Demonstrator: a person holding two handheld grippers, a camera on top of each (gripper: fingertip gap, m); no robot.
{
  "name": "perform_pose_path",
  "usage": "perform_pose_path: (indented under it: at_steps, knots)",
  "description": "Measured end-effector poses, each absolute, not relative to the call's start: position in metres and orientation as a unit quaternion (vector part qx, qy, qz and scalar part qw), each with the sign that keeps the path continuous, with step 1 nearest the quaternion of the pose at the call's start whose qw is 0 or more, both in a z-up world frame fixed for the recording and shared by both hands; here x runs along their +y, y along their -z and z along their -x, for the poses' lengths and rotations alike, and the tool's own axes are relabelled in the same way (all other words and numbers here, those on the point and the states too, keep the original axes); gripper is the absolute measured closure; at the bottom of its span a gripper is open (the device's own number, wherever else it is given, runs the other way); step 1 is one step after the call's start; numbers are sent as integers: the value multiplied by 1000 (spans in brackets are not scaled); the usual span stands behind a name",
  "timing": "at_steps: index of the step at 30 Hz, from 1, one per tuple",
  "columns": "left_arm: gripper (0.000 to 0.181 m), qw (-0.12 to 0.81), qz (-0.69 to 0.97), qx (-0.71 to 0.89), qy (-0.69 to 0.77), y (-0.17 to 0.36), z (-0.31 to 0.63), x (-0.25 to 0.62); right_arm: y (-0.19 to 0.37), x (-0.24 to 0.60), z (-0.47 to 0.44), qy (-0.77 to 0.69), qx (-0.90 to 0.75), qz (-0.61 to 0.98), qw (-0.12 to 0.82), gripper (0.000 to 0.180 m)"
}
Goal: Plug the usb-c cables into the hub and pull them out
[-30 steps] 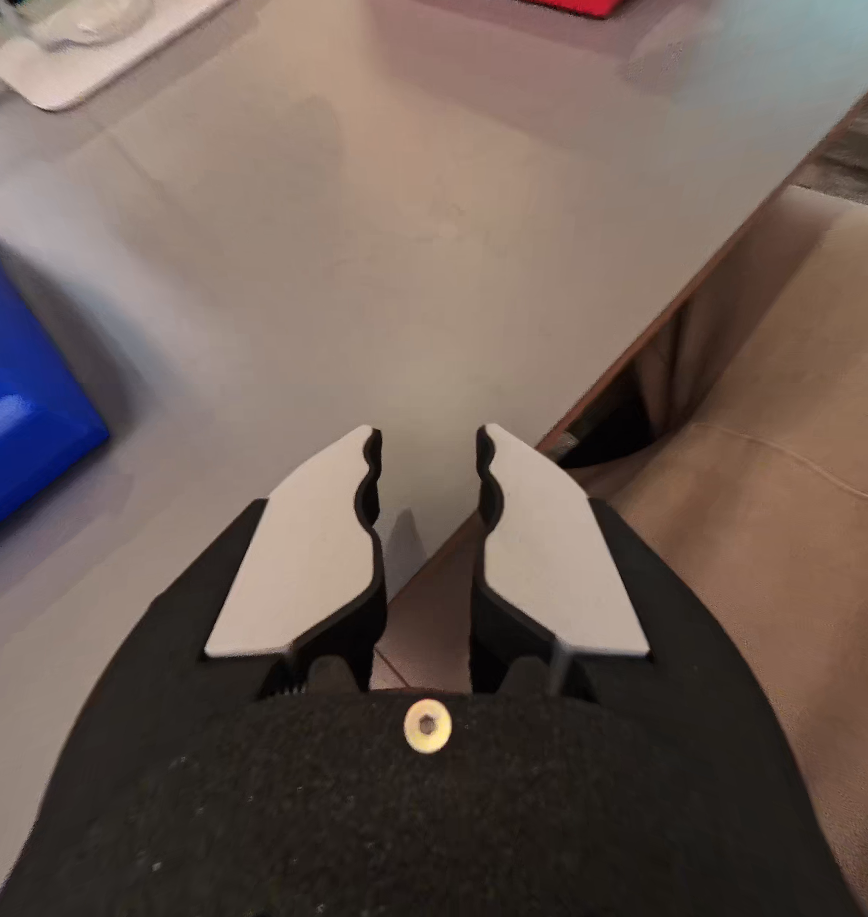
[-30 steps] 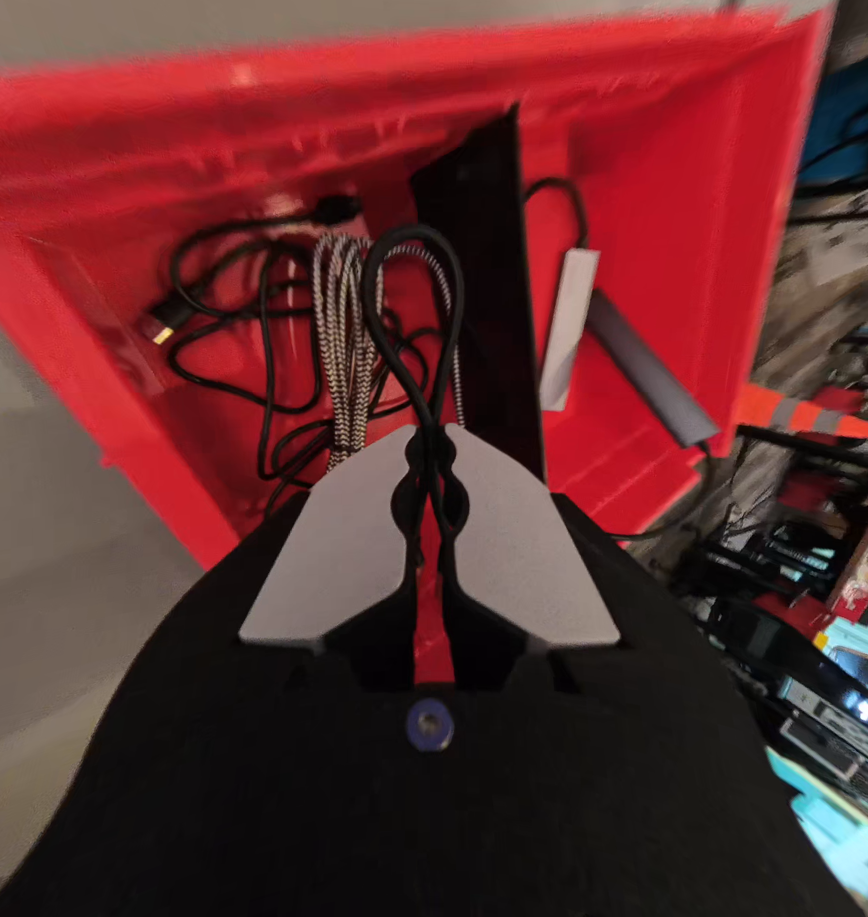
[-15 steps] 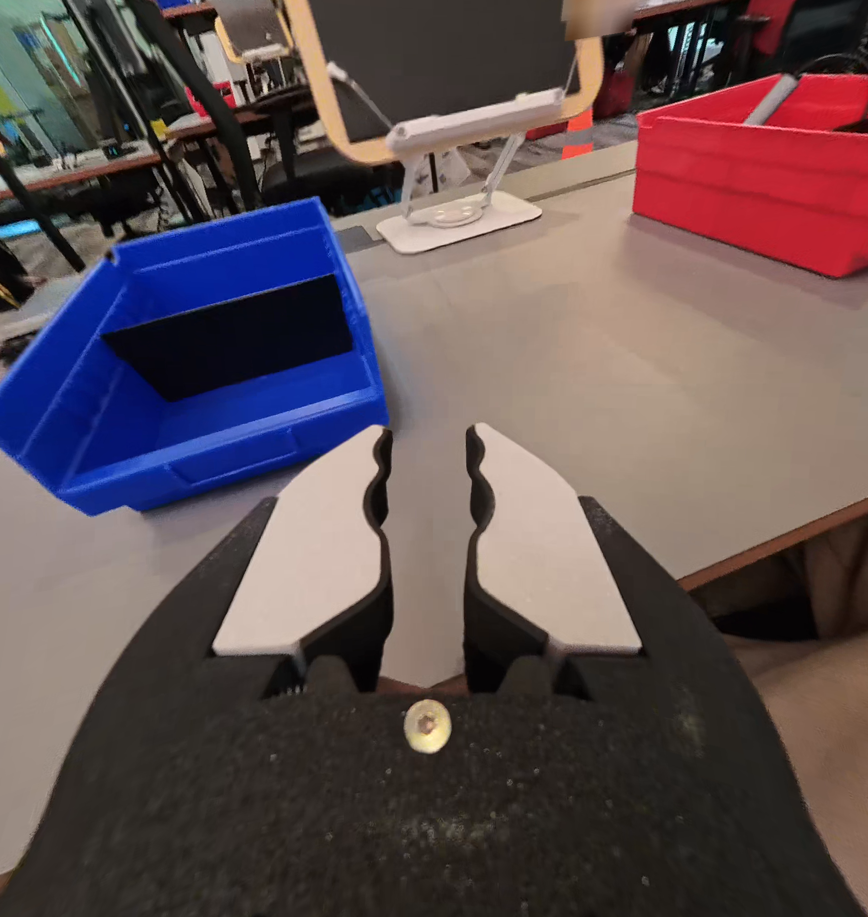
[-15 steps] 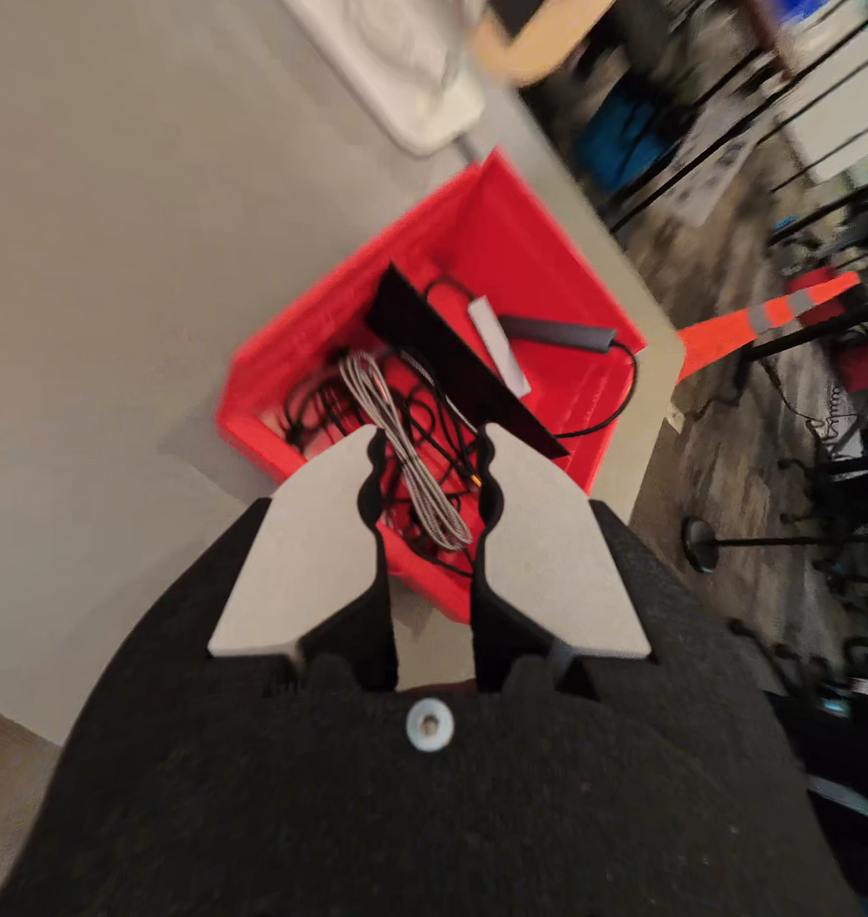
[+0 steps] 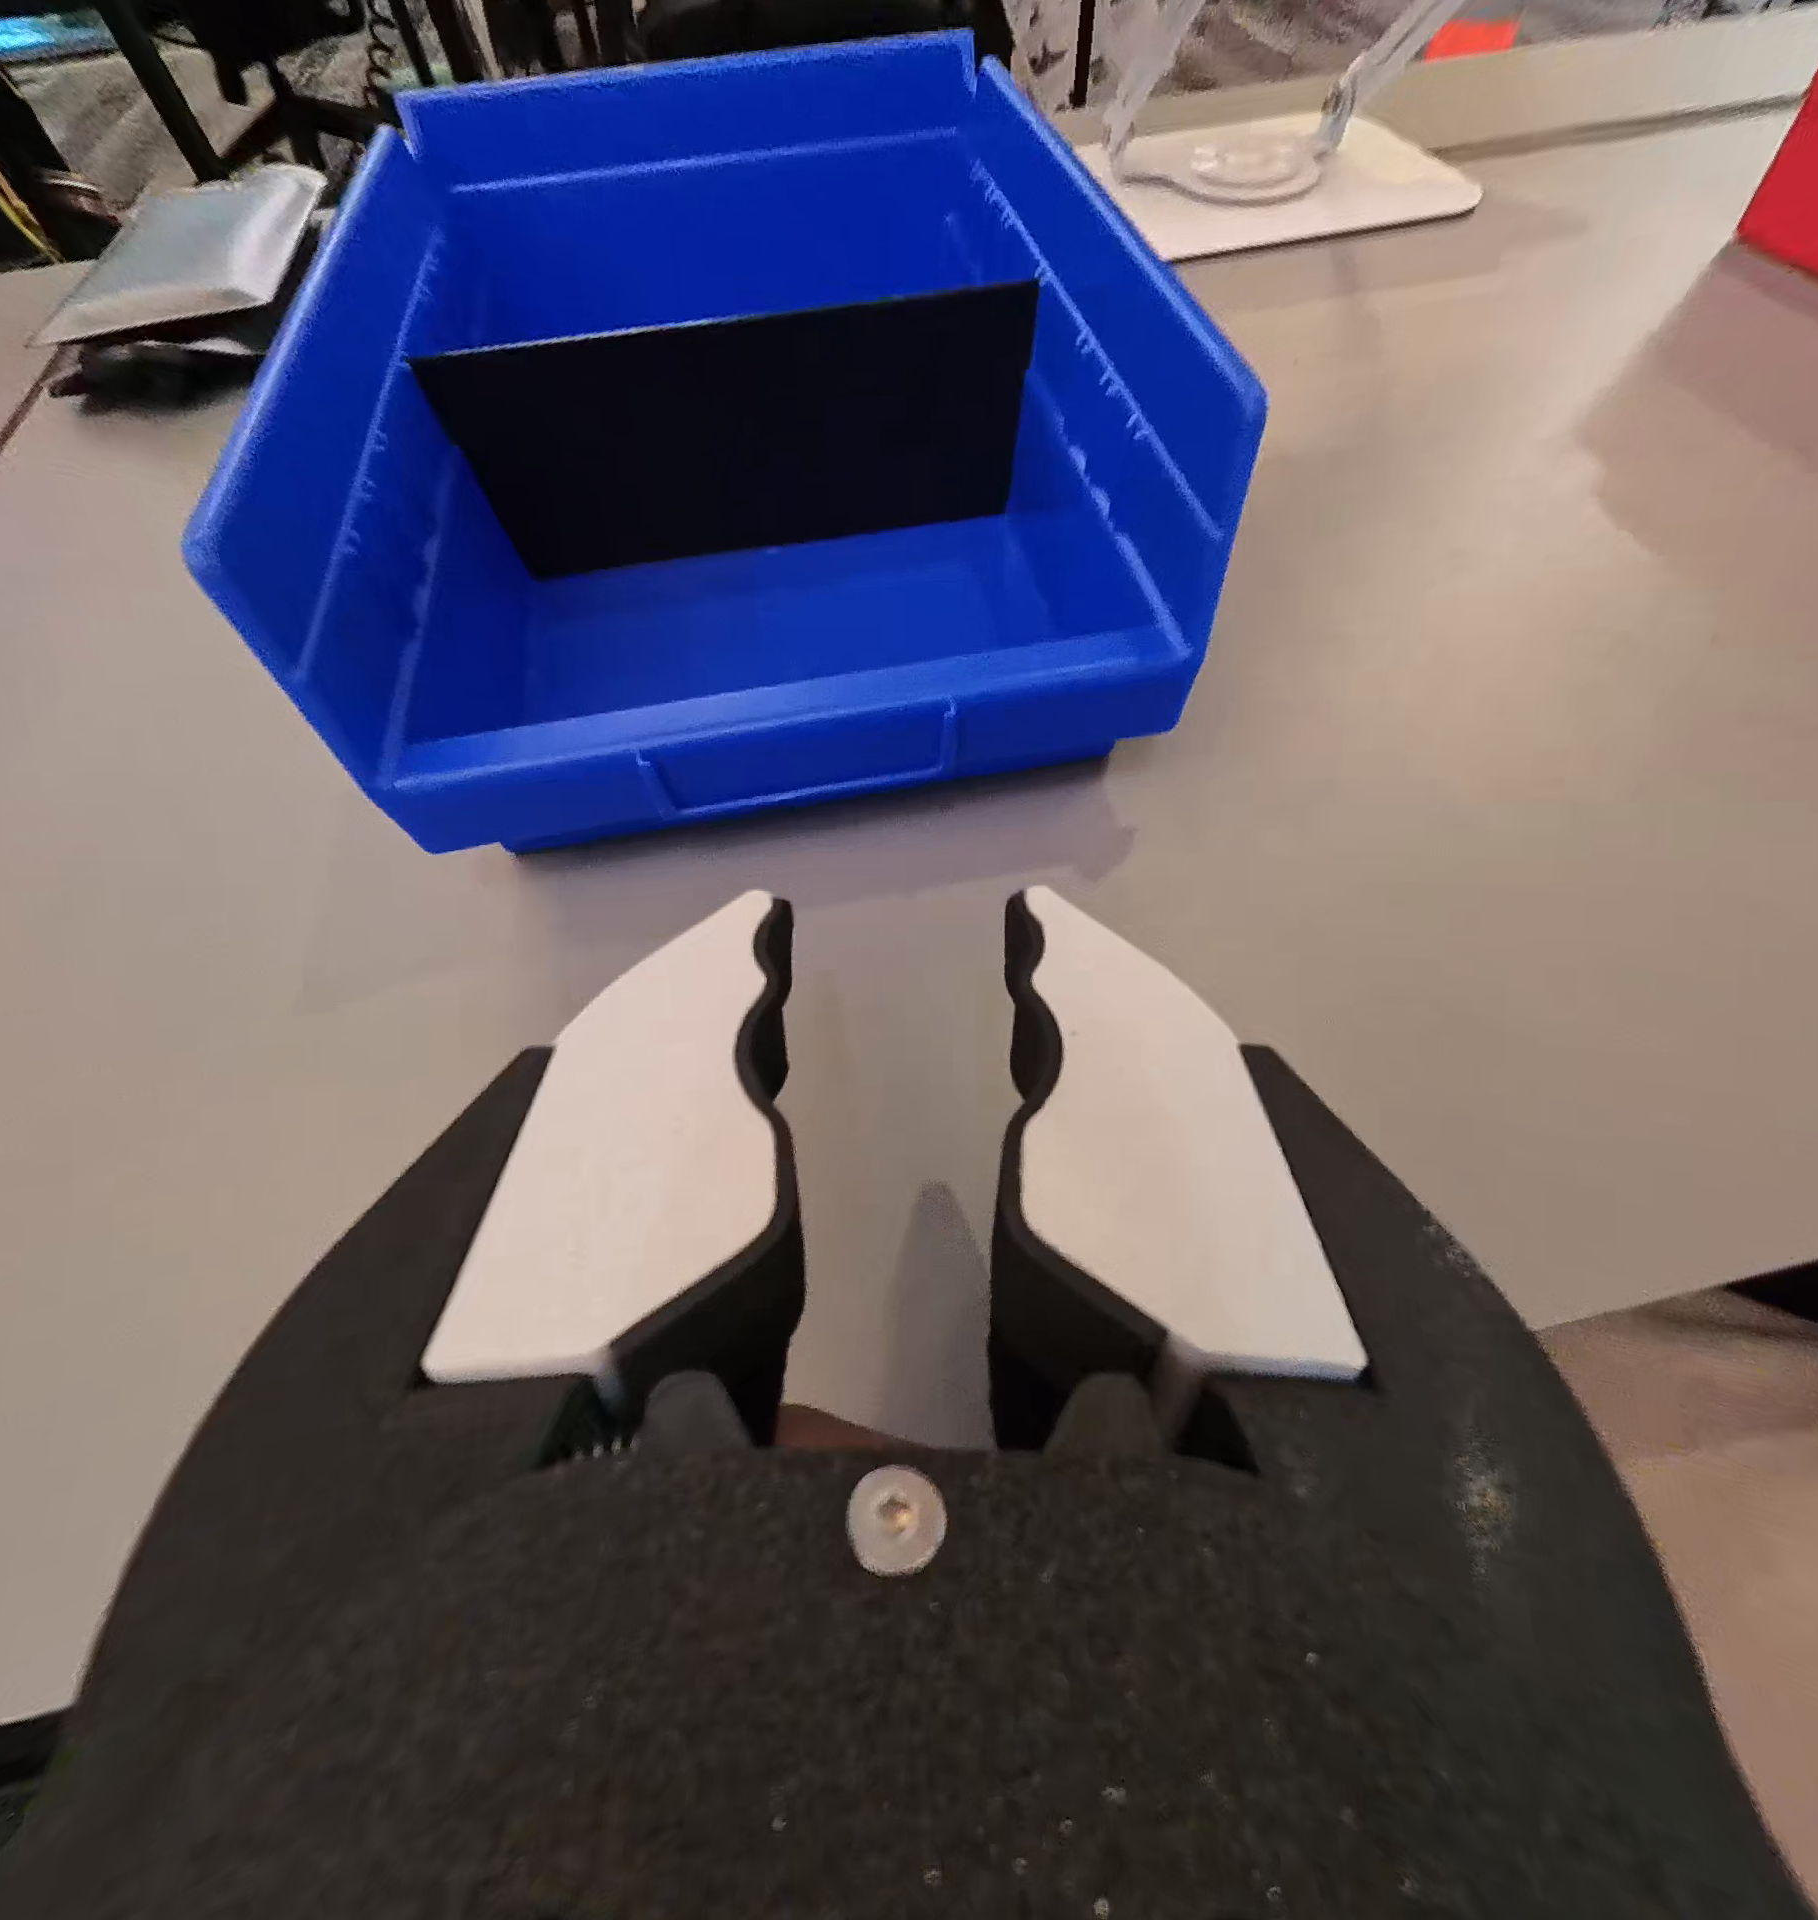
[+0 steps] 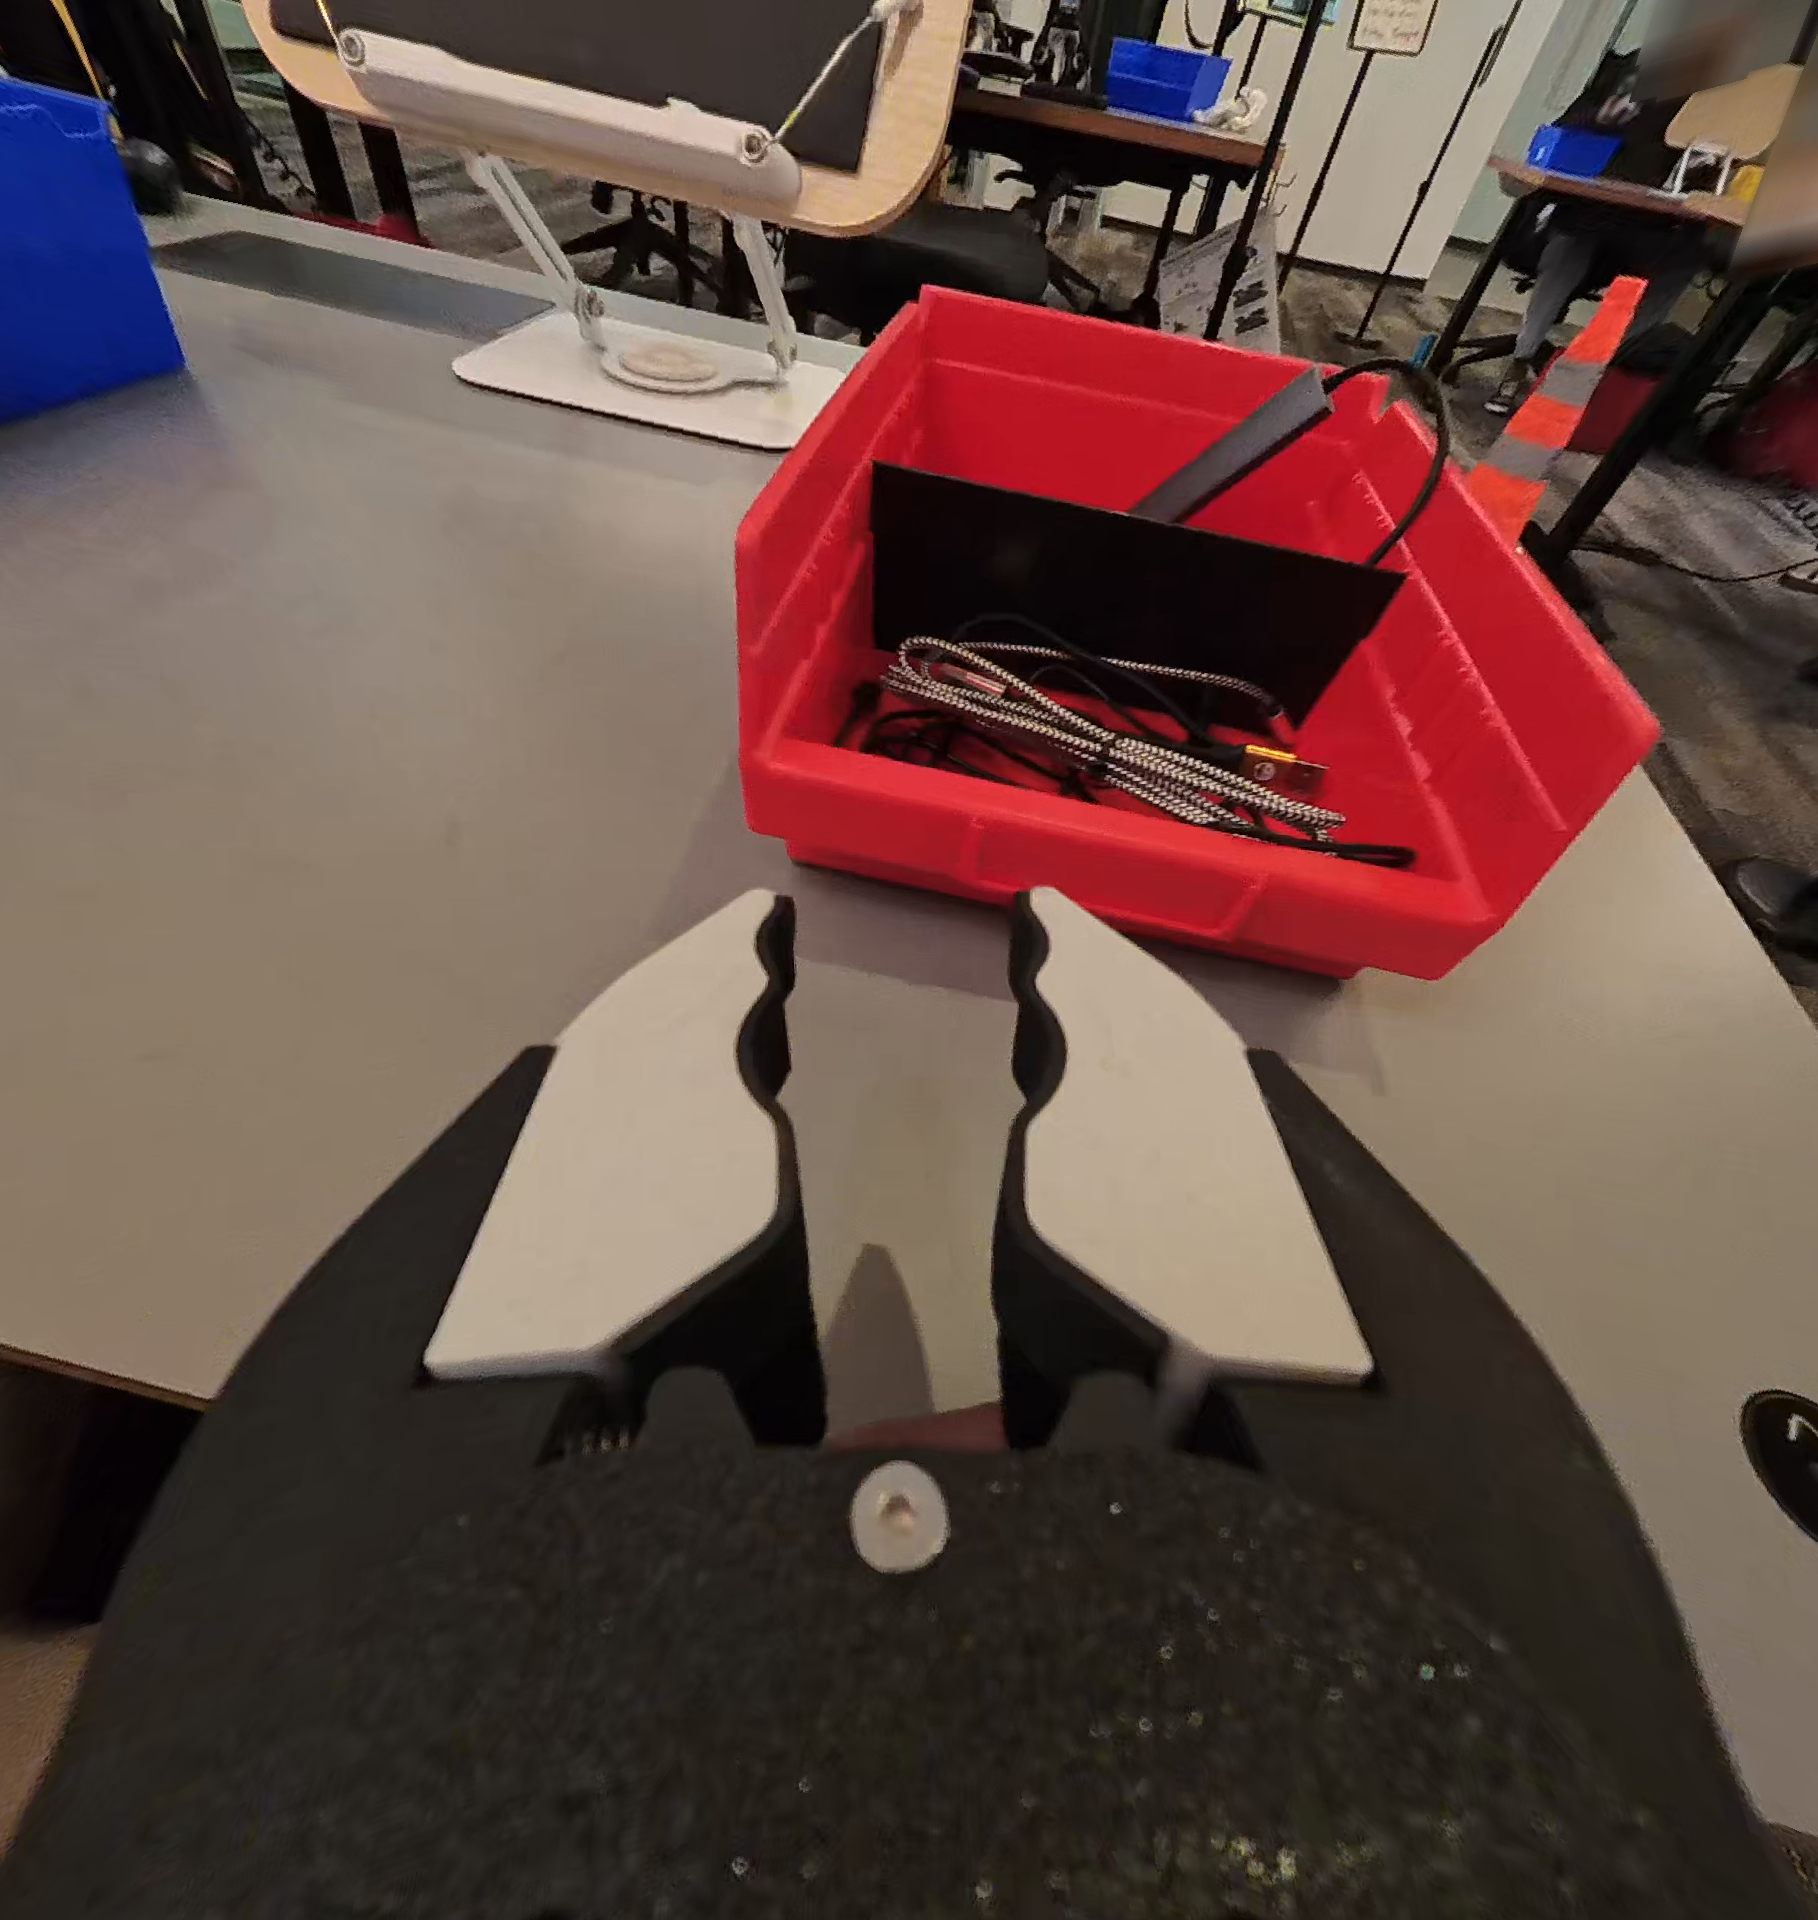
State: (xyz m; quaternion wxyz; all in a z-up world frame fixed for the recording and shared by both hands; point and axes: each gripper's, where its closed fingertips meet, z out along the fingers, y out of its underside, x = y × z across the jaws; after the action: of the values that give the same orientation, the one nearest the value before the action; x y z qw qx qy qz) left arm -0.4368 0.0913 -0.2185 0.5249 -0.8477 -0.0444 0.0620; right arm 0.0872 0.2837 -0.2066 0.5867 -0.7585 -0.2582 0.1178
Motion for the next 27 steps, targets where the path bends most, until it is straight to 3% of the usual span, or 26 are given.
perform_pose_path:
  at_steps: [18,27]
  knots:
    - [146,488,865,-93,-61,251,481,85,203,287,-100,-99,-245,749,608,152]
    - [146,508,851,-118,-53,236,490,77,213,292,-109,-101,-228,768,590,151]
